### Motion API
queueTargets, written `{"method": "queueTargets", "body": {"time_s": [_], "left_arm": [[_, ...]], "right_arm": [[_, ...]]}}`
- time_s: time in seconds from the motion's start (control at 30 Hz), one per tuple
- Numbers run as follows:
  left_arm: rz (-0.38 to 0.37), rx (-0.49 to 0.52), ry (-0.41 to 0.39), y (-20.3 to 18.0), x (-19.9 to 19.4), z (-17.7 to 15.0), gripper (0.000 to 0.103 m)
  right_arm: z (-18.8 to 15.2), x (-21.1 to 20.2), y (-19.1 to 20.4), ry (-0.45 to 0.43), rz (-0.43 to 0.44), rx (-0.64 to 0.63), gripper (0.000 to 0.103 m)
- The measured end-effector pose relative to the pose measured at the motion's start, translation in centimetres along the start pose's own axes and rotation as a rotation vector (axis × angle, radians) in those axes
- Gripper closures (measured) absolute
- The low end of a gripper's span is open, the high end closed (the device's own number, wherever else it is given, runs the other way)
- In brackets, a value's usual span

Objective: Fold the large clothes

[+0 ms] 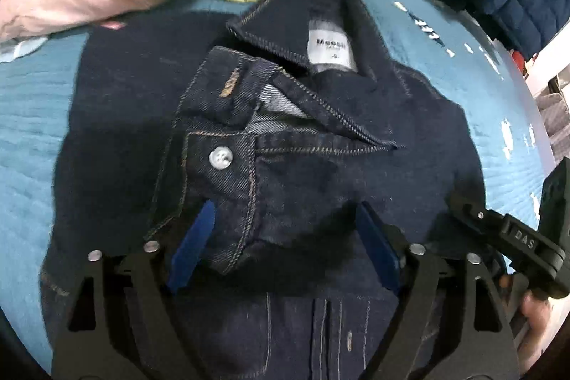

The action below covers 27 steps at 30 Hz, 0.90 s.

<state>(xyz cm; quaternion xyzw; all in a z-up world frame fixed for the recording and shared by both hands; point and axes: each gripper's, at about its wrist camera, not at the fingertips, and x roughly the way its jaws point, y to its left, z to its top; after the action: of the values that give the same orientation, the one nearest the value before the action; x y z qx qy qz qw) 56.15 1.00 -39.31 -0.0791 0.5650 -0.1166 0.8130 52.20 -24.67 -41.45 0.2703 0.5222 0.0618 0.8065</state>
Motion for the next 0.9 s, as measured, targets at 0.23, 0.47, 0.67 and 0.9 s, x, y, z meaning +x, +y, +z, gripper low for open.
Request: {"method": "queueTargets", "body": {"time_s": [0.23,0.47,0.67,0.9], "left_arm": [[-0.109,-0.016,-0.062,1.4,-4.4,1.3,0.016],[0.013,-0.167,-0.123,9.8,-6.7,6.1,0.016],[0.042,-0.279,-0.014,14.7,-2.5,9.0,0.016],[0.081,-0.242,0.075,14.2,1.9,10.4,0.016]], "right_arm": [[2.0,-3.3,0.6,-0.026,0.084,-0.036,0.063],[6.8,-2.9,-2.1,-0.041,-0.029,-0.027,0.050],[9.4,-0.1,-5.2,0.017,-0.083,0.031,0.050],[11.5,2.2,-5.4,0.057,-0.060,0.038,0.050]]}}
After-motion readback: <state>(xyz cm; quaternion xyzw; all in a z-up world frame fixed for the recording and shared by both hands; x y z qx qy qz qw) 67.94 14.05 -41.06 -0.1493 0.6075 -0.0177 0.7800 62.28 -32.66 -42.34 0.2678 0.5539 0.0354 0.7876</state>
